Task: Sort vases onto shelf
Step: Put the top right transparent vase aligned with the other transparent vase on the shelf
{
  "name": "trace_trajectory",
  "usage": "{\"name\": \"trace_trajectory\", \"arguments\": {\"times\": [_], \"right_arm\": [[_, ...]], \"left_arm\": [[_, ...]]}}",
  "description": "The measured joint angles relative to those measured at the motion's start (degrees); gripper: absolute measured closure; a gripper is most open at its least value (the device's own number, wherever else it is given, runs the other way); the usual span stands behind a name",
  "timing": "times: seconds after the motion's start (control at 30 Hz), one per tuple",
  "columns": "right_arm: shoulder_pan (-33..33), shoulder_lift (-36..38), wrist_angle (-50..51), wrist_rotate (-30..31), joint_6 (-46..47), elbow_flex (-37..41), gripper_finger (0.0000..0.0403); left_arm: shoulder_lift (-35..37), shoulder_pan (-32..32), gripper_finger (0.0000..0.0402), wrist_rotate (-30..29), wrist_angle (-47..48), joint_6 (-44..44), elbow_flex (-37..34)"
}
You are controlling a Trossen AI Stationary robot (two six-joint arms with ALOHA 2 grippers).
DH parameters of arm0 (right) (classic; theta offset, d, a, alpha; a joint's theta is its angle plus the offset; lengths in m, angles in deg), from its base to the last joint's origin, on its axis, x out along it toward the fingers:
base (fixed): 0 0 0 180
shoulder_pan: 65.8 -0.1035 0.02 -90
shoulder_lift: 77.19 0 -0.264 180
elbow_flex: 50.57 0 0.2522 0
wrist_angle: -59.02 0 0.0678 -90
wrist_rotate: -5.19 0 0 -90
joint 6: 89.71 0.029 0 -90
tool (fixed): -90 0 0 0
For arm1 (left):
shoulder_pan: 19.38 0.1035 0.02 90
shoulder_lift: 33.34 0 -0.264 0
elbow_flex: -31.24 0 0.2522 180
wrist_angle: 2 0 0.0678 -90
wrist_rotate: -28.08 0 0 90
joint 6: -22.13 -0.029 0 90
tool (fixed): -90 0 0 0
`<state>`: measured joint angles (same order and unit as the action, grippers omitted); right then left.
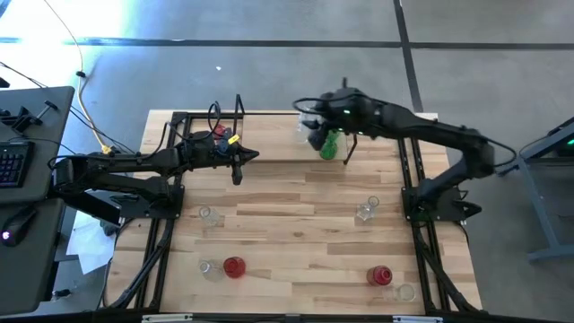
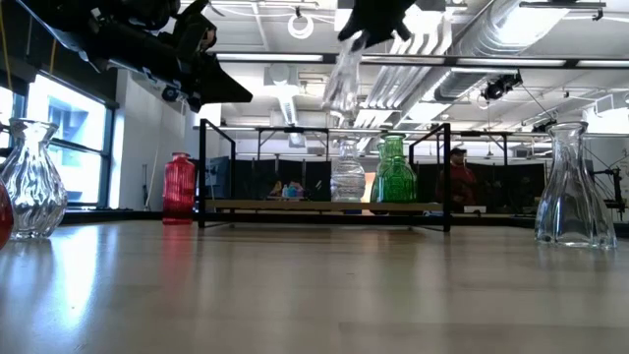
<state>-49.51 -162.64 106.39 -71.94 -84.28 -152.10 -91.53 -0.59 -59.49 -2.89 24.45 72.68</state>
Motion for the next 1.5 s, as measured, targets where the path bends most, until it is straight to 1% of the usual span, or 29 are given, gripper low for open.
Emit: {"name": "trace_trajectory", "arguments": {"times": [0.17, 0.4, 0.6, 0.7, 0.93, 1.07, 1.17, 1.3, 1.5], "right_arm": [[1.90, -7.67, 4.75, 0.06, -0.98, -5.25, 0.0232], [4.46, -13.04, 8.49, 0.56, 1.29, -5.81, 0.0232], [4.87, -14.38, 7.91, 3.52, 4.01, -5.15, 0.0232], [5.03, -14.40, 5.75, 3.77, 7.07, -2.96, 0.0232], [5.10, -14.49, 2.95, 8.21, 11.11, 0.83, 0.0232], [5.10, -14.47, 0.85, 8.35, 12.93, 1.63, 0.0232], [5.10, -14.45, -0.12, 9.61, 14.08, 2.36, 0.0232], [5.10, -14.91, -0.58, 10.79, 15.02, 2.41, 0.0232], [5.10, -16.57, -0.76, 10.95, 15.42, 2.45, 0.0232]], "left_arm": [[0.00, 0.00, 0.0402, -0.02, 0.04, -0.07, 0.00], [0.00, -0.02, 0.0401, -0.02, 0.09, -0.82, 0.00], [0.00, -0.02, 0.0401, -0.04, 0.09, -1.47, 0.00], [0.00, -0.07, 0.0402, -0.04, 0.09, -1.51, 0.00], [0.00, -0.07, 0.0402, -0.04, 0.11, -1.51, 0.00], [0.00, -0.07, 0.0402, -0.04, 0.11, -1.51, 0.00], [0.00, -0.07, 0.0401, -0.04, 0.11, -1.51, 0.00], [0.00, -0.07, 0.0402, -0.04, 0.11, -1.51, 0.00], [0.00, -0.09, 0.0402, -0.04, 0.24, -1.49, 0.00]]}}
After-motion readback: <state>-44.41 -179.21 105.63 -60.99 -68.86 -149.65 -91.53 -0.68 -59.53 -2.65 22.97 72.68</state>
